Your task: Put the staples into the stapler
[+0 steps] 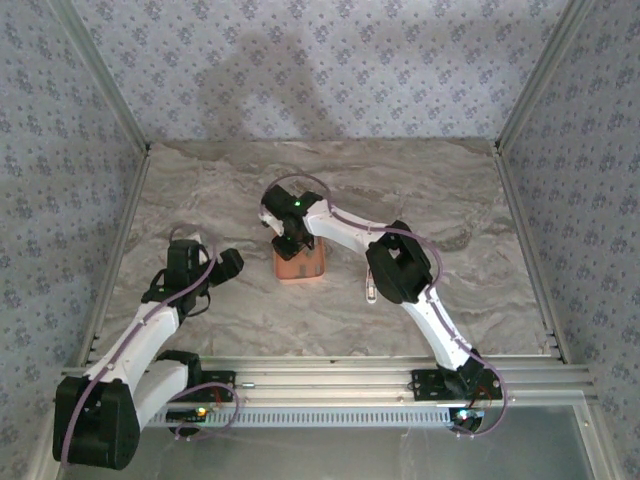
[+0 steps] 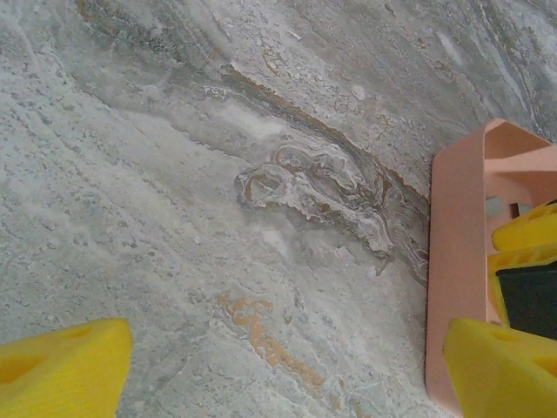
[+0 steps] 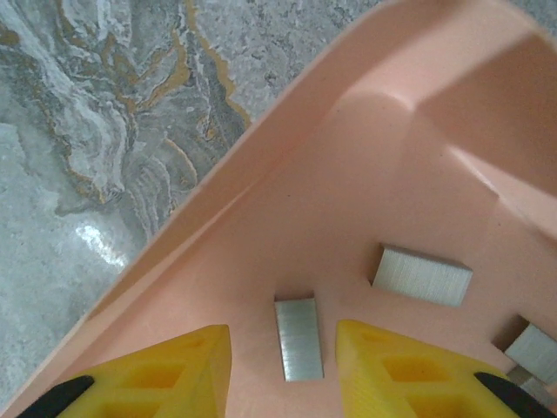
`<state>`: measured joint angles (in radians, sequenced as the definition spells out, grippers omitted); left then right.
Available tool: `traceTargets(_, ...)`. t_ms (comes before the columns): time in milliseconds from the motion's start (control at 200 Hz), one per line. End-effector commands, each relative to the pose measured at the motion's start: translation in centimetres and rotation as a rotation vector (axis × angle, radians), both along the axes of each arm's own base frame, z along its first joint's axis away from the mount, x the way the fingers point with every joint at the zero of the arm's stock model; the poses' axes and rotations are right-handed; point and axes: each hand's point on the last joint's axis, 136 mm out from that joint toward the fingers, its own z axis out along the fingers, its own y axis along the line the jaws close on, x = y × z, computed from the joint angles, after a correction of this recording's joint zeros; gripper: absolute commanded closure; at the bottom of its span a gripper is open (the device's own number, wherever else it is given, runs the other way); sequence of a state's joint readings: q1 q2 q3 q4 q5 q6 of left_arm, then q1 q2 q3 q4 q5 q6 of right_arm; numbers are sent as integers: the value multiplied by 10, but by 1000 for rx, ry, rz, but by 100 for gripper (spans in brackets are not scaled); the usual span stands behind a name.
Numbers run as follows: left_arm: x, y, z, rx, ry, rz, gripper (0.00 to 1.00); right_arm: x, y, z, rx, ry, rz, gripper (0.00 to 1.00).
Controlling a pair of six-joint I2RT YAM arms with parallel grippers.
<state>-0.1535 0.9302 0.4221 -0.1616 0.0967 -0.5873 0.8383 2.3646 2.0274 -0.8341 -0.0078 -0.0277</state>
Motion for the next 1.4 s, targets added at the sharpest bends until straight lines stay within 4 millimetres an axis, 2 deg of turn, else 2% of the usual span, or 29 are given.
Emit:
traceTargets(0, -1, 2, -1, 8, -2, -9, 8, 3, 0, -6, -31, -10, 4, 64)
traceTargets(280, 0, 2, 0, 5, -5, -5, 8, 8, 1, -13, -31, -18, -4, 66)
traceTargets(465, -1, 3, -1, 7, -2, -7, 8, 13, -4, -21, -67, -40, -25, 73)
traceTargets(575, -1, 2, -2, 7, -2, -13, 8, 16, -5, -17, -71, -70, -49, 78)
traceTargets(710, -1, -3, -1, -4, -13, -42, 8, 17, 1, 5, 9, -112, -67, 81)
traceTargets(915, 3, -22, 8, -82, -80, -124, 8, 14, -5, 60, 182, -188, -133, 83)
traceTargets(1015, 5, -30, 11, -114, -108, -153, 8, 3, -20, 77, 209, -203, -170, 84)
traceTargets(1109, 5, -38, 13, -130, -134, -185, 8, -14, -36, 83, 231, -187, -223, 84)
traceTargets(1304, 4, -53, 11, -121, -153, -244, 8, -77, -70, 66, 199, -112, -330, 84)
traceTargets(1384, 3, -60, 9, -117, -150, -266, 8, -97, -84, 61, 179, -98, -377, 84)
traceTargets(1399, 3, -61, 9, -116, -152, -270, 8, -104, -92, 52, 154, -87, -386, 84)
